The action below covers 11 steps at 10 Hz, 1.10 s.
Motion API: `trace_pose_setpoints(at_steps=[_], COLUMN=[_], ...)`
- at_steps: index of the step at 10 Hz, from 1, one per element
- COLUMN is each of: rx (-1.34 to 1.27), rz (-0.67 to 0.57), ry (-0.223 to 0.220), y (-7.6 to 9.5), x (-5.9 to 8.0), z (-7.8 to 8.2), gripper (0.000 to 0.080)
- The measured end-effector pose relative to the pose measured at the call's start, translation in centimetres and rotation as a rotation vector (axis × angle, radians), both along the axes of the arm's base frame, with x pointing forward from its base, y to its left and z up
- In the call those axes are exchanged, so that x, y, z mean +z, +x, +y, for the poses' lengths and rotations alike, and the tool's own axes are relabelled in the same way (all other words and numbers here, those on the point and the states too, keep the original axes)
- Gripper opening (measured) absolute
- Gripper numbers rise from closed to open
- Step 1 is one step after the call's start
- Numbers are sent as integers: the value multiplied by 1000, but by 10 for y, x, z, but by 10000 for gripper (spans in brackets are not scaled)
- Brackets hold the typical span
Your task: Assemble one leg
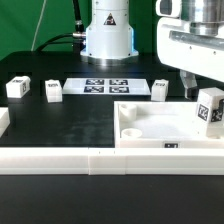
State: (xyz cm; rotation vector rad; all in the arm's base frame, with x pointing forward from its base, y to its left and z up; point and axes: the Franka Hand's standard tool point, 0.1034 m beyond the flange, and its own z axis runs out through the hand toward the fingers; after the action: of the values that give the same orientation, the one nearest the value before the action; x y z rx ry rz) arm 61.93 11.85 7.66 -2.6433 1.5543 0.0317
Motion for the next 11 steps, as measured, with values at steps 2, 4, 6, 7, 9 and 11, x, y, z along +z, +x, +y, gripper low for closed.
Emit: trace_pose_setpoints(at_steps=[2, 4, 6, 7, 9, 11], rx=[110, 354, 542, 653, 844, 1078], rz=[-10, -26, -38, -46, -55, -63], ry=[-4, -10, -14, -16, -31, -43], y=[1, 0, -1, -1, -1, -1], x=[1, 0, -1, -1, -1, -2], z=[2, 2, 5, 5, 7, 4], gripper=[616, 648, 649, 649, 649, 649])
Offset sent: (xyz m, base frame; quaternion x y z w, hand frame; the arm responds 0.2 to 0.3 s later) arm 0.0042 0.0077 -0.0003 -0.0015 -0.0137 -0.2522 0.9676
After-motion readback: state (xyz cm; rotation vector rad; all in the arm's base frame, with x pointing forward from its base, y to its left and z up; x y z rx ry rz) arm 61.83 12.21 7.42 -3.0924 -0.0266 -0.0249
